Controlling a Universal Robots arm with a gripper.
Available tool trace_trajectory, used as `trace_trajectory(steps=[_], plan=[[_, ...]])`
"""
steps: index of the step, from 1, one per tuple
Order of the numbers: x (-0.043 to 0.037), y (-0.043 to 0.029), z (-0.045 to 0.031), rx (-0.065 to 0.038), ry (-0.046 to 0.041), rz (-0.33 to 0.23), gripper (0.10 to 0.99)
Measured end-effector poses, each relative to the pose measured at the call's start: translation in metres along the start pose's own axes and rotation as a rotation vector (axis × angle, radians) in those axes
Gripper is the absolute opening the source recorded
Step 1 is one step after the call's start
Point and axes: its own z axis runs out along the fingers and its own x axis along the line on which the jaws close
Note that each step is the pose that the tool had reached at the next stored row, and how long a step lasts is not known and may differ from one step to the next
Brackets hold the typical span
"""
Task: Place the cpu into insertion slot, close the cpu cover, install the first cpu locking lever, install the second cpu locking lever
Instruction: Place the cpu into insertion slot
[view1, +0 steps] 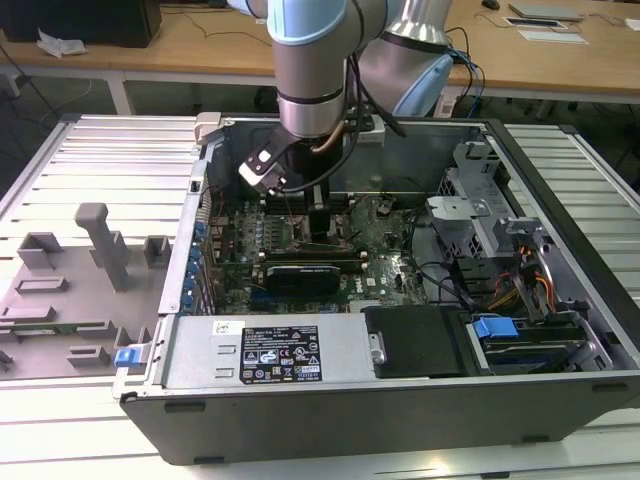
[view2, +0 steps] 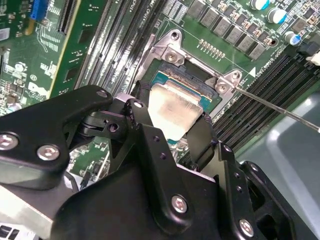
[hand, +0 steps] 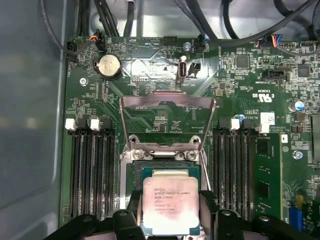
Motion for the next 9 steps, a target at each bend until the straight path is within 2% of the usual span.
trace_trajectory(steps=[3,9], plan=[[0.002,-0.0006,0.0051,0.0,-0.0008,0.009,0.541],[0.0043,-0.0014,0.0087,0.0,-0.0016,0.016,0.541]])
